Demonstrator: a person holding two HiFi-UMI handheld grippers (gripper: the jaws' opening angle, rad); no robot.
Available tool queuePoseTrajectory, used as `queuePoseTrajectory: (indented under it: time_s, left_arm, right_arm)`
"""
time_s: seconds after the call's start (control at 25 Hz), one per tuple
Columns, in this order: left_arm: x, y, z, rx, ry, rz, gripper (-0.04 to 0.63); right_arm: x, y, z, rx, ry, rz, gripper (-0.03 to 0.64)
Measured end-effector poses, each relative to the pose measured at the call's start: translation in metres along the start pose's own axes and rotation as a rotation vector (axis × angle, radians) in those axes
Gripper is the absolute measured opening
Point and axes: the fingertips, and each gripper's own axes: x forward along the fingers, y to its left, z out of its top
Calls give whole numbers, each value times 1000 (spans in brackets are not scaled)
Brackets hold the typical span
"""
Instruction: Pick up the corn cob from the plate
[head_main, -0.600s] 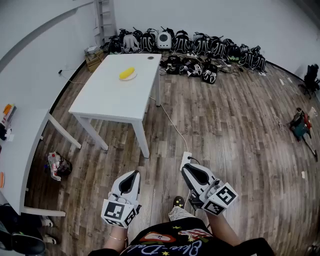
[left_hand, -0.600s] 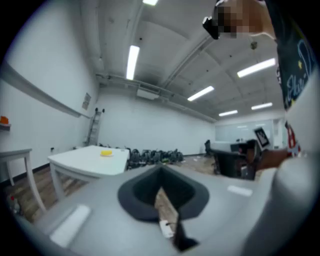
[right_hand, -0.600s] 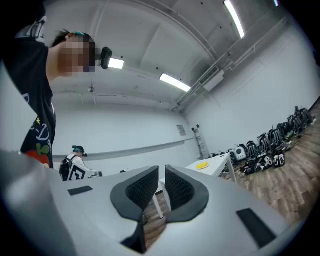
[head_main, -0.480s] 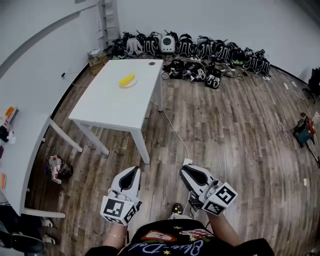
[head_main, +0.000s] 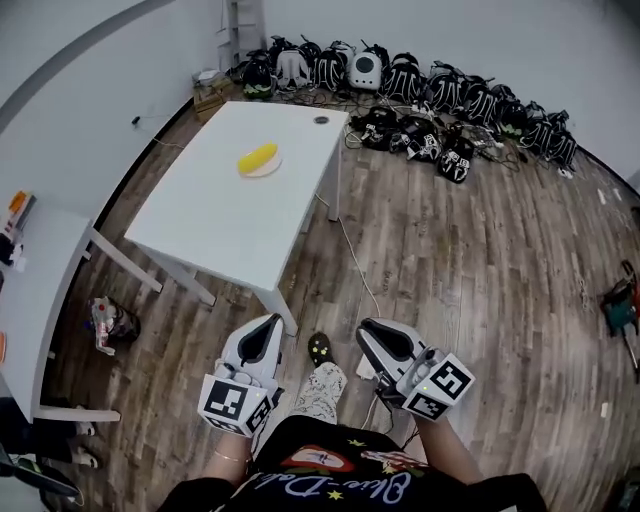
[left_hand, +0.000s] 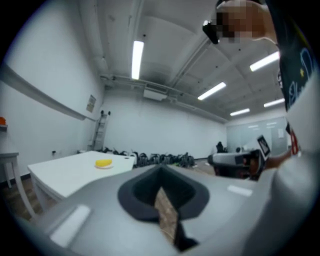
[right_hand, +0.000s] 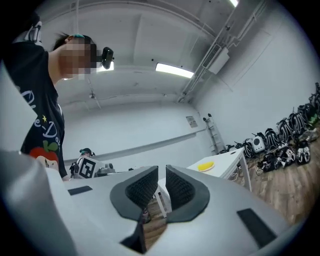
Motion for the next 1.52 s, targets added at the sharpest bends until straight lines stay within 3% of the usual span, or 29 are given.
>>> queuePoseTrajectory:
  time_s: [0.16, 0.32, 0.48, 0.6, 0.72, 0.96, 1.12, 1.2, 1.36, 1.52]
  left_arm:
    - [81, 56, 13, -4, -19, 26, -3]
    - [159, 125, 42, 66, -32, 82, -3]
    - [214, 161, 36, 36, -44, 148, -3]
    - [254, 174, 27, 25, -16, 174, -3]
    - [291, 187, 32, 0, -2, 224, -3]
    - [348, 238, 40, -30, 19, 454, -3]
    - [375, 264, 47, -106, -44, 629, -3]
    - [379, 272, 53, -140, -73, 693, -3]
    - [363, 278, 43, -125, -15, 826, -3]
    - [342, 276, 29, -195, -9, 906, -3]
  right_arm:
    - [75, -79, 28, -36, 25, 69, 28]
    - [164, -160, 58, -29, 30, 153, 28]
    - [229, -219, 48, -71, 88, 265, 29]
    - [284, -260, 30, -315, 241, 322, 133]
    - [343, -304, 19, -499, 367, 427, 163]
    - [449, -378, -31, -547, 618, 750, 236]
    - [493, -412, -72, -701, 759, 924, 244]
    - [509, -421, -92, -774, 821, 999, 249]
    - [533, -420, -130, -833, 917, 1135, 252]
    - [544, -416, -164, -896, 988, 1195, 255]
